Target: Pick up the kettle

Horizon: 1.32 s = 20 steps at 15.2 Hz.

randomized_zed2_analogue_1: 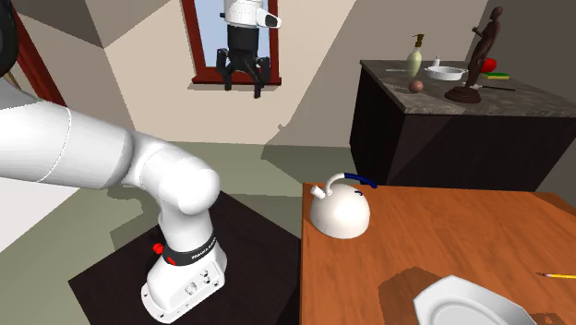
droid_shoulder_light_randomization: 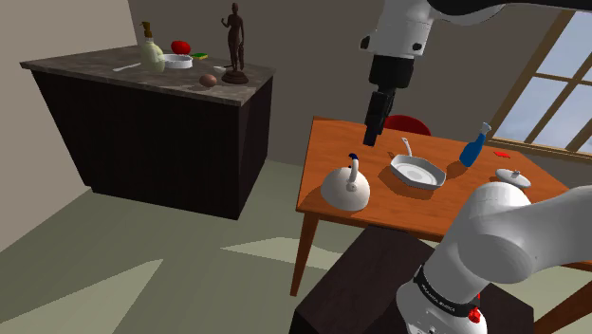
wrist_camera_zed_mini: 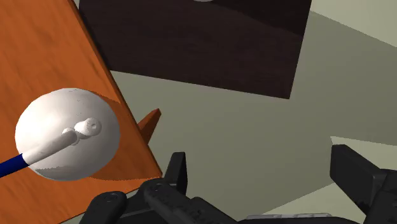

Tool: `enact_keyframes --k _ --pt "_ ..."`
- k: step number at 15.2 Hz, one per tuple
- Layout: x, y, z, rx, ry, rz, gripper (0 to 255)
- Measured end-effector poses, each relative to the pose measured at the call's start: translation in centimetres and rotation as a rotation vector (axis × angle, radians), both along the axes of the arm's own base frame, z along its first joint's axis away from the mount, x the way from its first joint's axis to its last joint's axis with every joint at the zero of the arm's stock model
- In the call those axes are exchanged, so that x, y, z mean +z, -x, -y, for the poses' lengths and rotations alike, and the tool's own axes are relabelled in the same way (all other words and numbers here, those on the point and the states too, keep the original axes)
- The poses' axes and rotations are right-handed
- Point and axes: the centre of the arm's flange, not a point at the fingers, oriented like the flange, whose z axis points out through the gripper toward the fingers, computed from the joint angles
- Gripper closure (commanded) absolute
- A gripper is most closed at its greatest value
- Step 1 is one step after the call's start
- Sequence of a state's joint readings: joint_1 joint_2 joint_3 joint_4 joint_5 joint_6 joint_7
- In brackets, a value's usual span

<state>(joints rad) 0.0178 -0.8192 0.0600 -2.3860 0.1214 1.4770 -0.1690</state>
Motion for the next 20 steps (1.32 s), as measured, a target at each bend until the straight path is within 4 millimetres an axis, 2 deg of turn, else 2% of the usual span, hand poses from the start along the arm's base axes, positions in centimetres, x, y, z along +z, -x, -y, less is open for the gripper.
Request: enact_keyframes --k 2,3,10,16,20 --pt "-0.4 -0.4 0.2 -0.022 0.000 -0.004 0" --pt "-0.9 -1.3 0.6 -0.055 0.001 -0.009 0" --pt "-6.6 -6.7 5.5 -0.366 0.006 -0.057 0" --pt "-11.8 -9.7 11.0 -0.643 0.010 -0.099 0" --pt "-15.4 -10.9 15.6 -0.828 0.013 -0.128 0"
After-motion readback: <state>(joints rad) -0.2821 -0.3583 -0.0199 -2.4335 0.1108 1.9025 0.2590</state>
